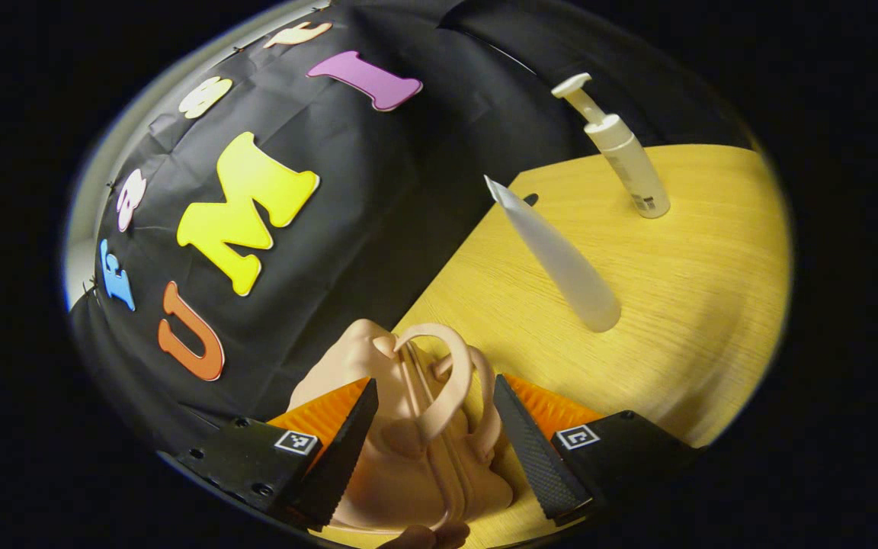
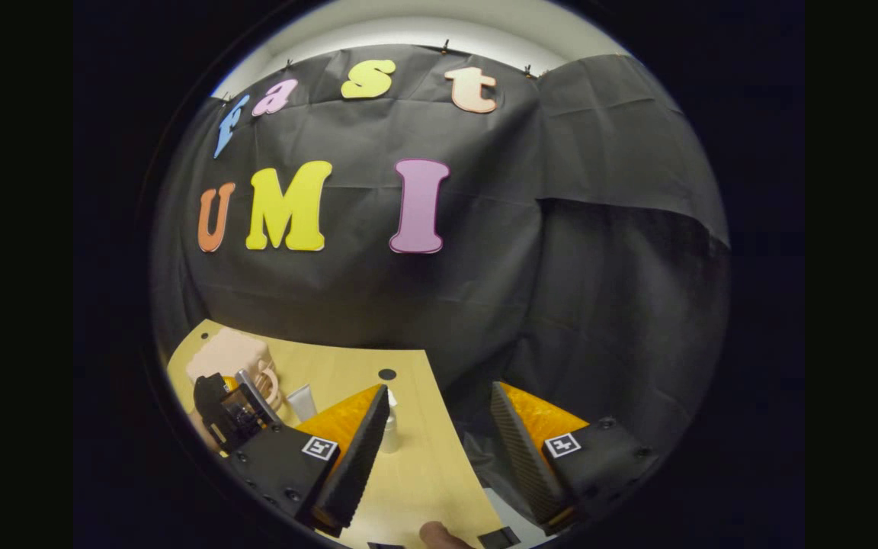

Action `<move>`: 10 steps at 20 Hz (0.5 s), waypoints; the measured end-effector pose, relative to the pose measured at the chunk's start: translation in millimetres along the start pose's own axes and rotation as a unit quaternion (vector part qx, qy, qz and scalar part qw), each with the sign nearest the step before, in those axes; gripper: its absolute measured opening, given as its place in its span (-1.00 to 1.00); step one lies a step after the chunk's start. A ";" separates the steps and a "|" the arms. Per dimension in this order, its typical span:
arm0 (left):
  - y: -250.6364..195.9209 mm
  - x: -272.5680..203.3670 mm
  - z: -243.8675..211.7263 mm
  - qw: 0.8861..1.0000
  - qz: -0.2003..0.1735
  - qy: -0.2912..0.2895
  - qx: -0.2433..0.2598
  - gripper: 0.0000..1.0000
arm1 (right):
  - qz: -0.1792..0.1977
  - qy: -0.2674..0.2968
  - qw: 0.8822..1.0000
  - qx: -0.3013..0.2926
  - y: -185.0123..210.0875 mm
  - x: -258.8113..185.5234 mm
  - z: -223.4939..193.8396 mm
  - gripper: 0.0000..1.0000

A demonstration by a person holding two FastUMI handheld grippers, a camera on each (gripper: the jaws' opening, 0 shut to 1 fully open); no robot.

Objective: First open the suitcase, pack the skin care products into it, and then close the suitcase.

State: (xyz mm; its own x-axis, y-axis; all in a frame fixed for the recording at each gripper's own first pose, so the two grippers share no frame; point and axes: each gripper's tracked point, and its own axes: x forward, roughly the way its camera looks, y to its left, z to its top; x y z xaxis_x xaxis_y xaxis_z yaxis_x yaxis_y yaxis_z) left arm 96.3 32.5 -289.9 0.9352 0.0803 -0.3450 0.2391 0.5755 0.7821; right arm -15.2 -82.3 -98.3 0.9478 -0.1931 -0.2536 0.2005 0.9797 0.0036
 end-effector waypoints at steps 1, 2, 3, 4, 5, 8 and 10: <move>3.8 1.9 -4.1 1.000 0.013 0.018 0.018 0.92 | -0.004 0.003 1.000 -0.001 -3.1 -0.2 -2.0 0.60; 8.8 1.7 -0.6 0.999 0.024 0.019 0.039 0.91 | -0.007 0.006 1.000 0.000 -6.5 -1.7 -3.1 0.60; 14.7 4.8 -1.8 0.998 0.035 0.021 0.056 0.78 | -0.011 0.008 1.000 0.001 -10.0 -2.2 -3.3 0.60; 16.9 8.8 -0.7 0.997 0.037 0.022 0.070 0.68 | -0.012 0.009 1.000 0.002 -13.7 -3.7 -4.8 0.60; 14.9 12.8 -2.6 0.996 0.033 0.028 0.083 0.48 | -0.015 0.011 1.000 0.002 -16.9 -4.2 -5.7 0.60; 16.0 16.4 -7.9 0.991 0.031 0.048 0.122 0.05 | -0.020 0.018 1.000 0.000 -25.6 -4.2 -9.5 0.60; 7.8 19.3 -8.7 0.990 0.021 0.055 0.127 -0.34 | -0.024 0.022 0.999 -0.002 -29.2 -6.7 -11.5 0.60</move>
State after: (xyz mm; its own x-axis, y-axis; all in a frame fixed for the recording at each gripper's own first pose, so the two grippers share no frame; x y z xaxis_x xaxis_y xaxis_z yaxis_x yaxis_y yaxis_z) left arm 113.9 45.6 -294.9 0.9146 0.1960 -0.3536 0.2723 0.3478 0.8972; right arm -30.2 -109.0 -107.9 0.9256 -0.2367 -0.2952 0.2441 0.9697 -0.0123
